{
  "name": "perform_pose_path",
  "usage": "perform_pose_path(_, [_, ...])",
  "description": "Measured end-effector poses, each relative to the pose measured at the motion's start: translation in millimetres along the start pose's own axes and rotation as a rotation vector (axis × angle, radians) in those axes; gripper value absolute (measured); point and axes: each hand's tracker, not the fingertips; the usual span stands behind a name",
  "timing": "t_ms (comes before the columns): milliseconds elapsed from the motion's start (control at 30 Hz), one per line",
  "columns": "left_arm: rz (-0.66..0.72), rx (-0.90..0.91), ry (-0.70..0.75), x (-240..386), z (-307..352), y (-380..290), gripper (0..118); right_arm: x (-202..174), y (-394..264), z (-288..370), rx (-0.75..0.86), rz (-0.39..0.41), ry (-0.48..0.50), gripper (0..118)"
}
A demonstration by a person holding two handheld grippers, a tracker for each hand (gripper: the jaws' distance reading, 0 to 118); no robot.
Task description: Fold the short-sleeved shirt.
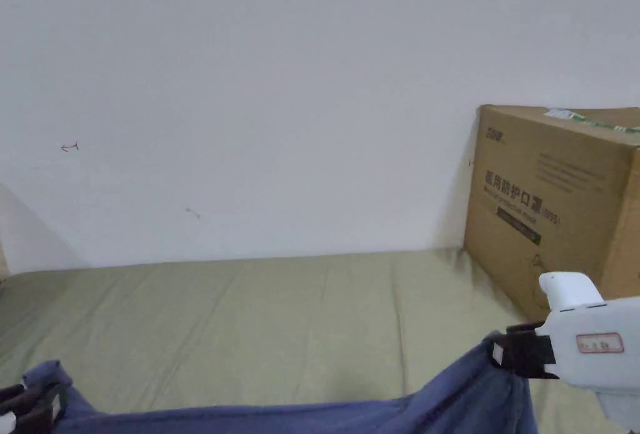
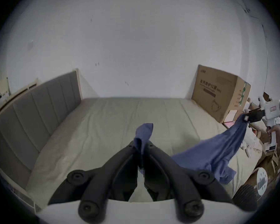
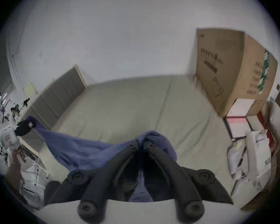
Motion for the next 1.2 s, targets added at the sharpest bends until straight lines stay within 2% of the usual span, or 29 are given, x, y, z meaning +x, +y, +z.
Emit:
perform_pose_path(167, [0.033, 0.093, -0.009, -6, 19, 63, 4, -16, 53, 67, 0.153, 0.007, 0.02, 4])
perform_pose_path(333, [0.015, 0.166, 0.017, -2, 12, 121, 4, -27, 101, 85, 0.238, 0.009, -0.01, 4])
perform_pose_path(767, [0.11, 0.238, 0.1, -16, -82, 241, 4, -38, 246, 12, 0.367, 0.037, -0.131, 4])
perform_pose_path(933, [0.188, 0.311, 0.143, -25, -124, 260, 4, -54, 288, -20, 0.454, 0.132, -0.205, 4])
perform_pose_path(1067, [0.228, 0.337, 0.174, -30, -152, 255, 4, -61, 295, -43, 0.525, 0.184, -0.229, 4])
perform_pose_path(1200, [0.228, 0.34, 0.184, -29, -171, 229, 4, -60, 271, -77, 0.506, 0.214, -0.288, 4])
